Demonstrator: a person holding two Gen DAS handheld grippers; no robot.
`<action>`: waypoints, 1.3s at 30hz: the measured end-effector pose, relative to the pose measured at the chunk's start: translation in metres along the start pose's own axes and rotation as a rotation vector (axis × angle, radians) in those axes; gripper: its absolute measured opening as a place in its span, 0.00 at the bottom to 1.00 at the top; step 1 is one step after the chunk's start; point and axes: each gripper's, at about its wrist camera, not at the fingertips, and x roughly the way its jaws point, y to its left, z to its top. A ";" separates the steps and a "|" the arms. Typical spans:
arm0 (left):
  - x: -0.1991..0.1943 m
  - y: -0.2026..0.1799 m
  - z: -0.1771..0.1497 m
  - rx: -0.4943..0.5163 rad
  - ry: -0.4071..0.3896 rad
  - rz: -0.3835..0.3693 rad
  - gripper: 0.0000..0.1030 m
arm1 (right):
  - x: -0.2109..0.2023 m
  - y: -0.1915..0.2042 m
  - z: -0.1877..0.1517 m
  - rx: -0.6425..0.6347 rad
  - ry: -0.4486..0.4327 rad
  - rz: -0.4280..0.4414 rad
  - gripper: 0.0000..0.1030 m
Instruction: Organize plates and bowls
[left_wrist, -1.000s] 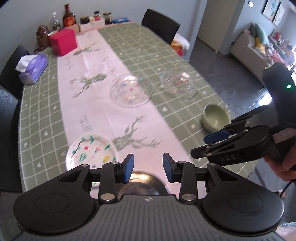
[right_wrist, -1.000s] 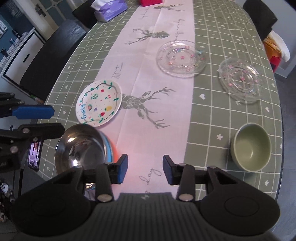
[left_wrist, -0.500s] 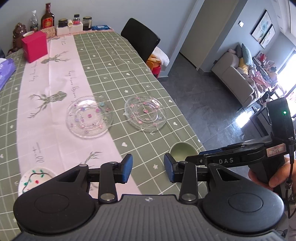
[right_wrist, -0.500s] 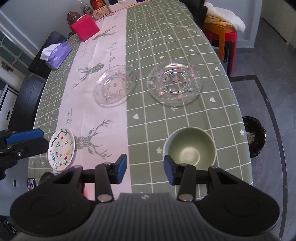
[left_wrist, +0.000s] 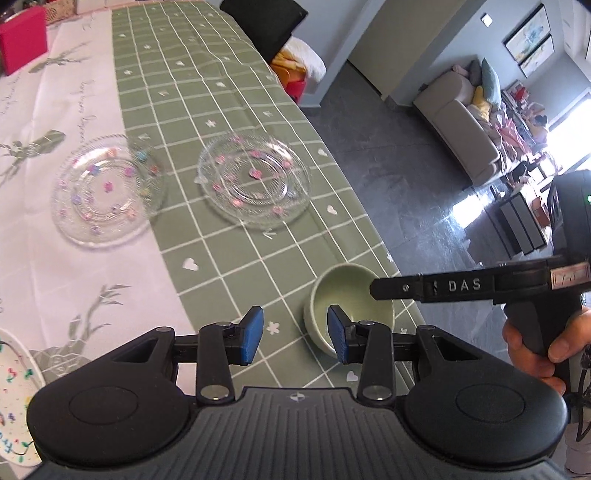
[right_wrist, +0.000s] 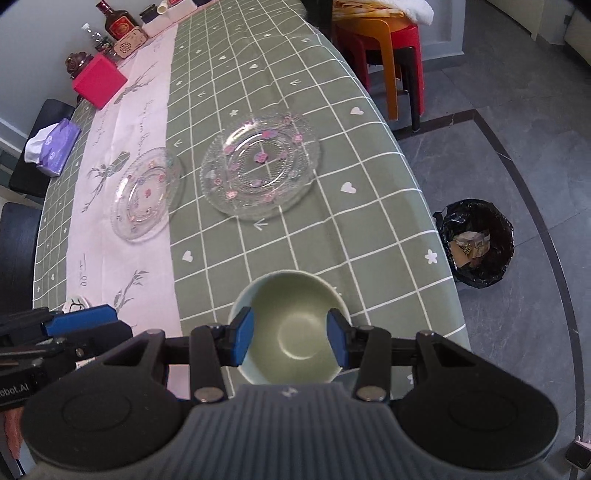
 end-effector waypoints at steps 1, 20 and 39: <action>0.005 -0.002 0.000 0.002 0.007 -0.006 0.44 | 0.002 -0.003 0.001 0.003 -0.001 -0.003 0.42; 0.086 -0.028 -0.009 0.059 0.150 0.041 0.35 | 0.044 -0.026 -0.012 -0.028 0.098 -0.064 0.32; 0.099 -0.034 -0.013 0.082 0.168 0.102 0.20 | 0.055 -0.025 -0.024 -0.034 0.121 -0.045 0.22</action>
